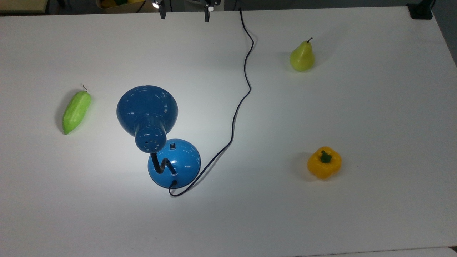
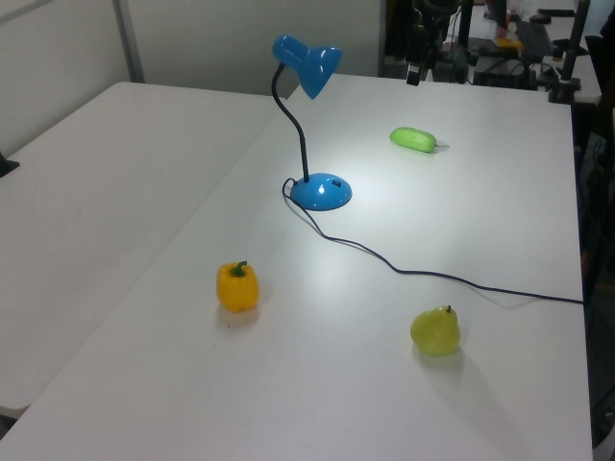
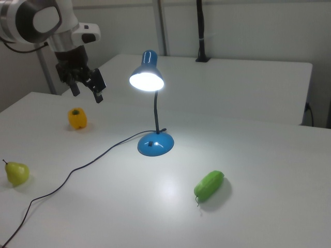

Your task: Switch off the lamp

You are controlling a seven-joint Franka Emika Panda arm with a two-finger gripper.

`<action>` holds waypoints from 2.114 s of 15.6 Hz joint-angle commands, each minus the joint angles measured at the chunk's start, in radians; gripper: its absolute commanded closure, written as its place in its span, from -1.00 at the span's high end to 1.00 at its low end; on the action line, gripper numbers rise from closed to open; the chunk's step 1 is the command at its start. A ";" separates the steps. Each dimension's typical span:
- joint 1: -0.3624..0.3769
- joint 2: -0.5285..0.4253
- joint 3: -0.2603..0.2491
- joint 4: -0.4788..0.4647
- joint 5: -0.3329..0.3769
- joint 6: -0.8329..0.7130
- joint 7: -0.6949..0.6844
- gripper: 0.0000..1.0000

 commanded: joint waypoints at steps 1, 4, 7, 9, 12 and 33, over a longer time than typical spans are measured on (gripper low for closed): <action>0.013 -0.001 0.002 -0.004 0.019 -0.013 -0.017 1.00; 0.014 -0.005 -0.005 -0.011 0.022 -0.007 -0.017 1.00; 0.011 -0.005 -0.016 -0.005 0.020 -0.001 -0.017 1.00; 0.013 -0.003 -0.018 -0.005 0.020 0.005 -0.017 1.00; 0.014 0.000 -0.018 -0.008 0.022 0.015 -0.019 0.60; 0.011 0.012 -0.008 -0.078 0.048 0.068 -0.135 -1.00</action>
